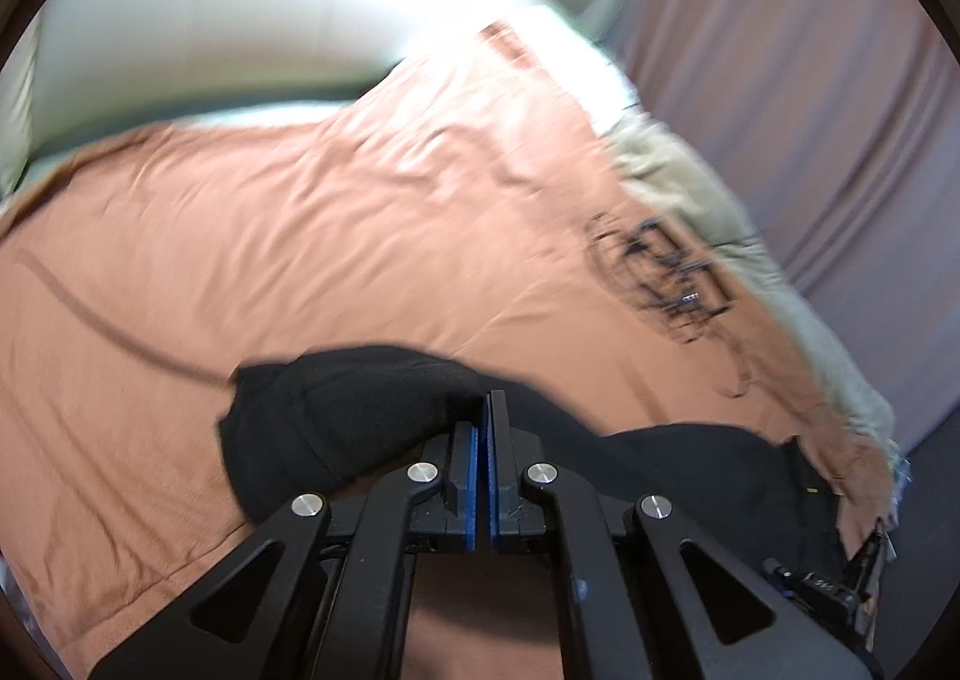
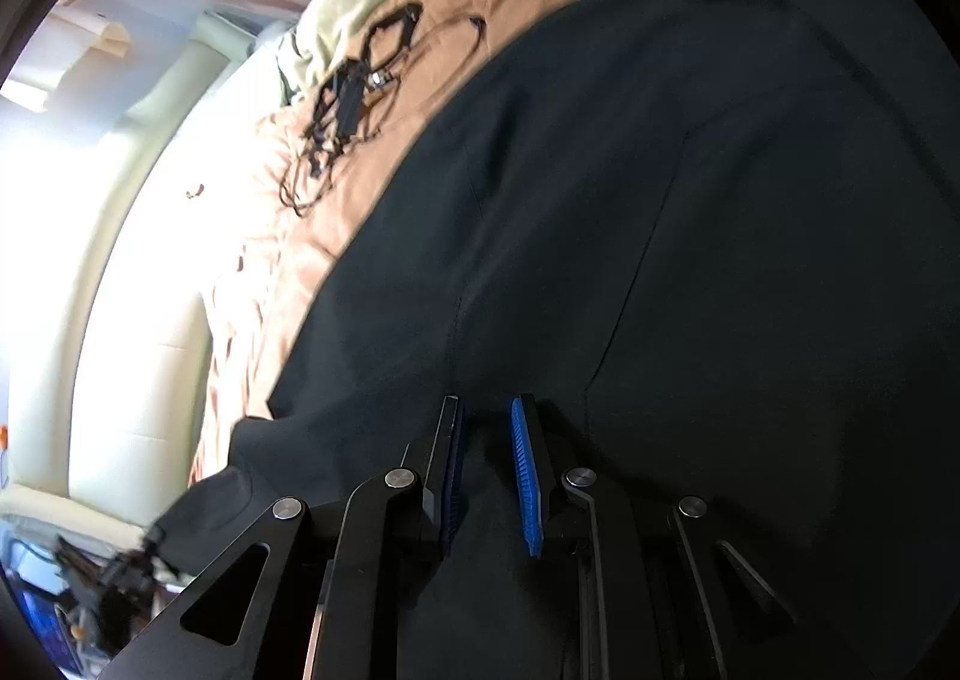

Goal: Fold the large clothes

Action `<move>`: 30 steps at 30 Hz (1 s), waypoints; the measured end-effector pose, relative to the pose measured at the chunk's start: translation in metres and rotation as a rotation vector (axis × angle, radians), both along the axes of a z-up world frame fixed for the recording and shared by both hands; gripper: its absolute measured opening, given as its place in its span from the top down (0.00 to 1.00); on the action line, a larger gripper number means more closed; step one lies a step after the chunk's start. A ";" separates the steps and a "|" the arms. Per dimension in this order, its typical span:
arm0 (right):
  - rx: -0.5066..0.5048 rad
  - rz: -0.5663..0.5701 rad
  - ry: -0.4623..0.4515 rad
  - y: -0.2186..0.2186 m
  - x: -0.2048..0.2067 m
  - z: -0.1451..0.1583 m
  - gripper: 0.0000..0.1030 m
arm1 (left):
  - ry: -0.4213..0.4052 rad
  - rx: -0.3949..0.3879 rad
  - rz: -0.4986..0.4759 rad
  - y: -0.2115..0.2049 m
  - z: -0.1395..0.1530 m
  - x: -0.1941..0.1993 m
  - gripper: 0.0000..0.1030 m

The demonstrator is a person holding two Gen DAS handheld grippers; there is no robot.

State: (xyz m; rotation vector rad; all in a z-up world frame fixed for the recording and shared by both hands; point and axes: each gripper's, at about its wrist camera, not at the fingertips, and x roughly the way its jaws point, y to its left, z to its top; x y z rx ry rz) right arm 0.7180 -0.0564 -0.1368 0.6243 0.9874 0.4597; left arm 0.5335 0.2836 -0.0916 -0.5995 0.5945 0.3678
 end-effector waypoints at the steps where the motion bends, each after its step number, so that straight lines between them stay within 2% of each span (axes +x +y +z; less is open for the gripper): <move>1: -0.008 -0.011 -0.027 -0.006 -0.006 0.011 0.83 | -0.016 0.014 -0.014 -0.006 0.011 0.002 0.96; 6: -0.016 -0.032 -0.091 -0.032 -0.034 0.047 0.81 | -0.105 0.070 -0.116 -0.047 0.072 0.018 0.96; 8: -0.012 -0.054 -0.110 -0.046 -0.048 0.056 0.70 | -0.133 0.092 -0.160 -0.068 0.094 0.025 0.96; 11: 0.026 -0.105 -0.118 -0.074 -0.071 0.065 0.65 | -0.184 0.103 -0.240 -0.100 0.126 0.034 0.96; 13: 0.043 -0.122 -0.132 -0.094 -0.089 0.072 0.63 | -0.202 0.143 -0.297 -0.127 0.148 0.041 0.96; 16: 0.033 -0.185 -0.158 -0.128 -0.109 0.079 0.47 | -0.226 0.180 -0.374 -0.164 0.172 0.051 0.96; 17: 0.029 -0.200 -0.166 -0.137 -0.114 0.080 0.45 | -0.234 0.184 -0.404 -0.177 0.179 0.055 0.96; 20: 0.011 -0.259 -0.173 -0.176 -0.130 0.078 0.44 | -0.254 0.188 -0.483 -0.211 0.191 0.062 0.96; 25: 0.060 -0.362 -0.145 -0.236 -0.145 0.065 0.44 | -0.282 0.192 -0.602 -0.271 0.203 0.079 0.96; 30: 0.032 -0.435 -0.126 -0.272 -0.146 0.060 0.44 | -0.284 0.183 -0.707 -0.327 0.199 0.100 0.96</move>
